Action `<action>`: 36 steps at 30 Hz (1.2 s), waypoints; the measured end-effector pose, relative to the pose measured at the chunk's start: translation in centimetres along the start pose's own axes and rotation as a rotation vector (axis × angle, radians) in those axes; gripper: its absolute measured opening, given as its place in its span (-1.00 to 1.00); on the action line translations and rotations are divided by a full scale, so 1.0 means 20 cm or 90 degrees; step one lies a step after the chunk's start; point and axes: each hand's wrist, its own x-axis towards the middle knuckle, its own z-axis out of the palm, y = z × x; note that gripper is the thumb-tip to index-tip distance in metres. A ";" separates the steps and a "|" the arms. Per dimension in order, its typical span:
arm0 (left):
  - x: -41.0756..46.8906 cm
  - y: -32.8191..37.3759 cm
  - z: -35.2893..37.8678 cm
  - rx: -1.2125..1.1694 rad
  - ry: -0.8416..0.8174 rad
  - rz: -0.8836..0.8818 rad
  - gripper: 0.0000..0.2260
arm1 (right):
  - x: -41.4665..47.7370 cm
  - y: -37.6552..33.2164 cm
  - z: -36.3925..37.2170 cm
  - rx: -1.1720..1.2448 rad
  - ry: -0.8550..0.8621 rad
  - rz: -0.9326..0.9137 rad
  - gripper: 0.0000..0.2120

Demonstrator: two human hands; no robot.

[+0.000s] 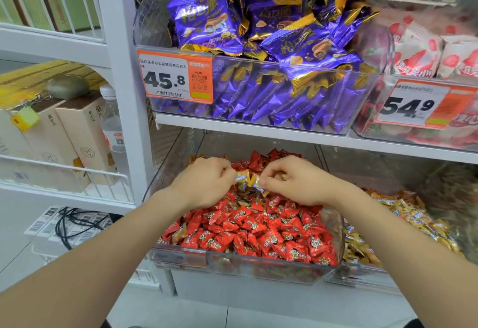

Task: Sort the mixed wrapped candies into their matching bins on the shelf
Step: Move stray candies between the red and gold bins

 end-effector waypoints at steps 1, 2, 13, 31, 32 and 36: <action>0.00 0.01 -0.01 -0.018 0.003 -0.006 -0.67 | -0.02 -0.01 -0.01 0.021 0.005 0.017 -0.79; 0.01 0.02 -0.01 -0.030 0.001 -0.012 -0.67 | -0.03 -0.02 -0.02 0.038 0.007 0.034 -0.76; 0.05 0.09 0.02 -0.113 0.005 -0.052 -0.67 | -0.07 -0.09 -0.02 -0.056 0.192 0.164 -0.53; 0.11 0.09 0.14 0.208 -0.045 -0.038 -0.60 | 0.00 -0.11 0.03 0.293 0.110 0.203 -0.77; 0.12 0.10 0.15 0.235 -0.064 -0.042 -0.57 | -0.01 -0.12 0.03 0.288 0.107 0.211 -0.72; 0.12 0.15 0.18 0.313 -0.107 -0.050 -0.58 | -0.01 -0.15 0.01 0.146 0.145 0.234 -0.54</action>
